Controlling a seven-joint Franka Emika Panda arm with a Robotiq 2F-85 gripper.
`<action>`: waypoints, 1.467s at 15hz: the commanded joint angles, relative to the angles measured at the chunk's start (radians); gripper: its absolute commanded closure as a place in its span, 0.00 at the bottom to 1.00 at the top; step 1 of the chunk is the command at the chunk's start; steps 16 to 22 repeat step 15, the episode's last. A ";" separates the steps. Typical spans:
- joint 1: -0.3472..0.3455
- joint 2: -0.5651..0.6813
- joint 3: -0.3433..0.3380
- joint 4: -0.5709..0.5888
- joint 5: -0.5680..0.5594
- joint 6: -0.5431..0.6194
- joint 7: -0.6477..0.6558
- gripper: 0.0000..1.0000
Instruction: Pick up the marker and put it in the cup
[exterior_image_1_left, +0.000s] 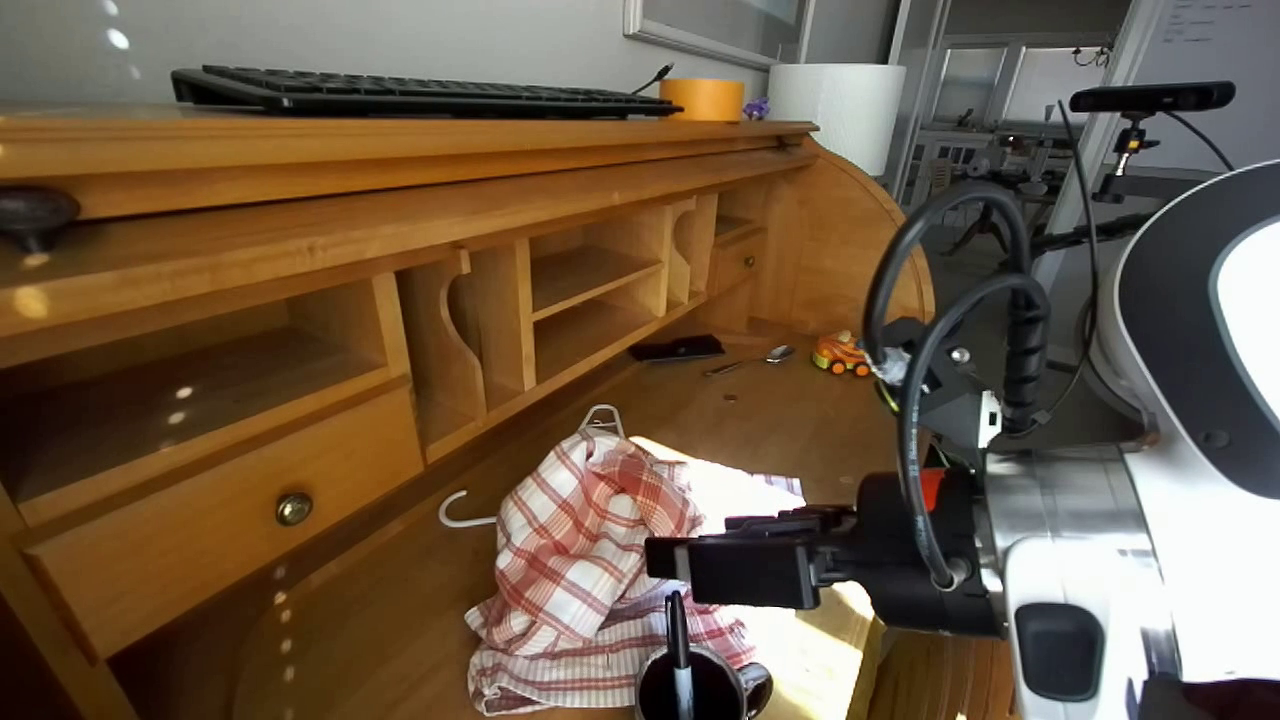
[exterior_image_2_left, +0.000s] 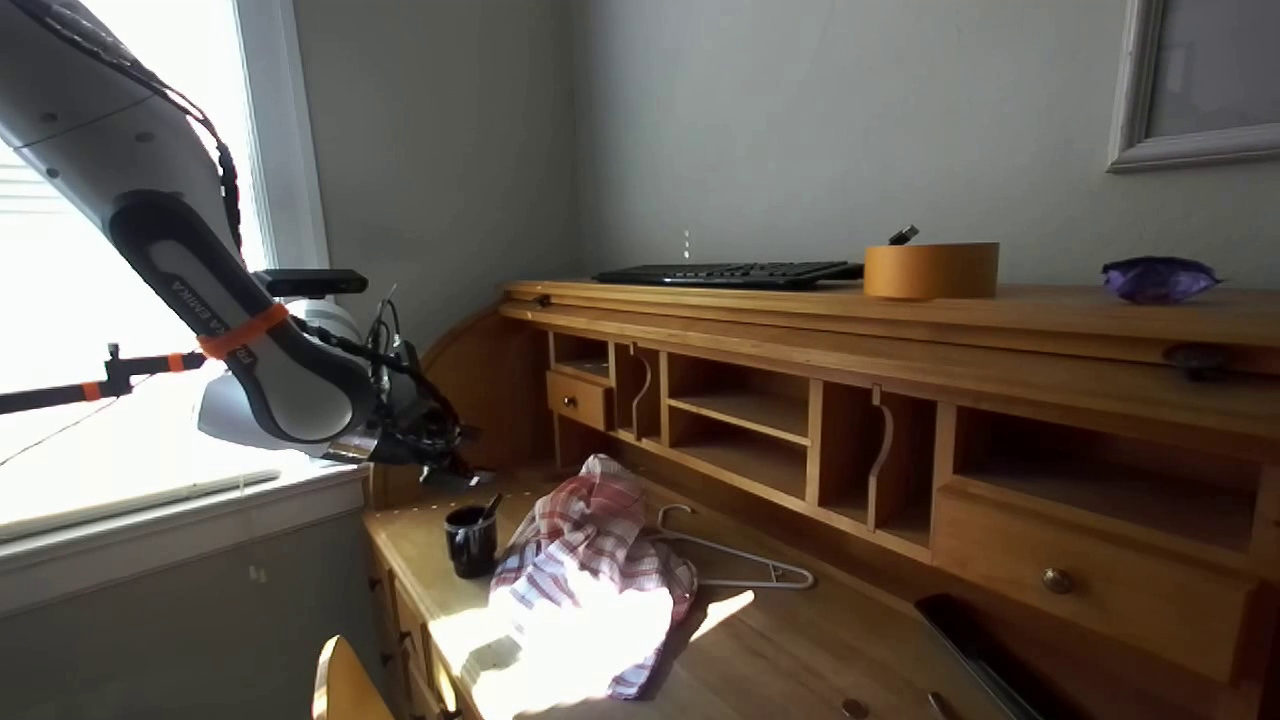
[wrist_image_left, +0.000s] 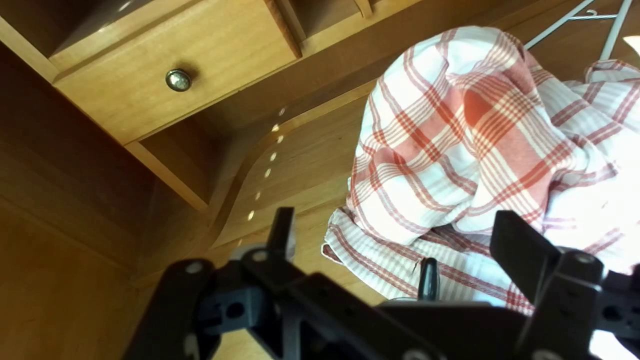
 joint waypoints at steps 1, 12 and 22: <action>-0.047 -0.084 -0.022 -0.016 0.004 0.042 -0.011 0.00; -0.009 0.000 0.009 0.001 0.004 -0.001 -0.005 0.00; -0.009 0.000 0.009 0.001 0.004 -0.001 -0.005 0.00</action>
